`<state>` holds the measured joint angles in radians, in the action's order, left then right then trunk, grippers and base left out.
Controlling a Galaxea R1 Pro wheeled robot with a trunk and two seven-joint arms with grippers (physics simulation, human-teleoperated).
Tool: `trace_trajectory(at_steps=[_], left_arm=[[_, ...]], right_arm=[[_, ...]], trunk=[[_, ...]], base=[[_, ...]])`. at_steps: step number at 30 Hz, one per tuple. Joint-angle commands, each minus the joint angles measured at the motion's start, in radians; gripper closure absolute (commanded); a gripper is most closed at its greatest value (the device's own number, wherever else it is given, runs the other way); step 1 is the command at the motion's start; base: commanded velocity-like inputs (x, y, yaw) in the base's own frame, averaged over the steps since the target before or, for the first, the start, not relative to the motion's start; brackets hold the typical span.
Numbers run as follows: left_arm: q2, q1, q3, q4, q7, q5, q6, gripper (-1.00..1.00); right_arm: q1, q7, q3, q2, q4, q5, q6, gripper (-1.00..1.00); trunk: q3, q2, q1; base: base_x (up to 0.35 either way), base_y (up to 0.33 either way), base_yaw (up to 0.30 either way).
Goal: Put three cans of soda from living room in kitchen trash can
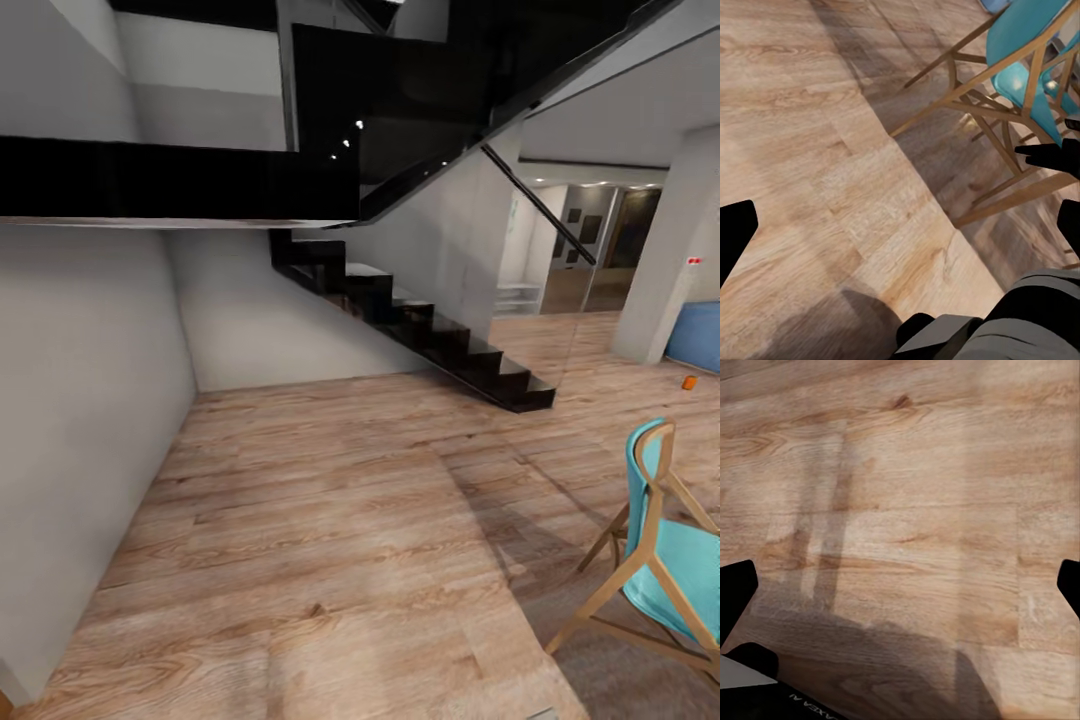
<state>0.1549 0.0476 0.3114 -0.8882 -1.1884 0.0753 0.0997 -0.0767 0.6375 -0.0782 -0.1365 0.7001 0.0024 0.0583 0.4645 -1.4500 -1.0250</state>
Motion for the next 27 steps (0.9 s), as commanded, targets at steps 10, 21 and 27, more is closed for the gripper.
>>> trace_trajectory(at_steps=[10,21,27], left_arm=[[0.000,0.000,0.000,0.000,0.000,0.001,0.000,-1.00],[0.000,0.000,0.000,-0.001,-0.004,0.001,0.000,-1.00],[0.000,0.000,0.000,-0.001,-0.004,0.001,0.000,-1.00]], right_arm=[[0.000,0.002,0.000,0.000,-0.001,0.000,0.000,-1.00],[0.000,0.001,0.000,0.000,-0.001,0.000,0.000,-1.00],[0.000,-0.002,0.000,0.000,-0.001,0.000,0.000,-1.00]], trunk=[[-0.002,0.000,0.000],[-0.006,0.000,0.000],[-0.007,0.000,0.000]], base=[[0.000,0.000,-0.177],[0.000,0.000,-0.253],[0.000,0.000,-0.077]])
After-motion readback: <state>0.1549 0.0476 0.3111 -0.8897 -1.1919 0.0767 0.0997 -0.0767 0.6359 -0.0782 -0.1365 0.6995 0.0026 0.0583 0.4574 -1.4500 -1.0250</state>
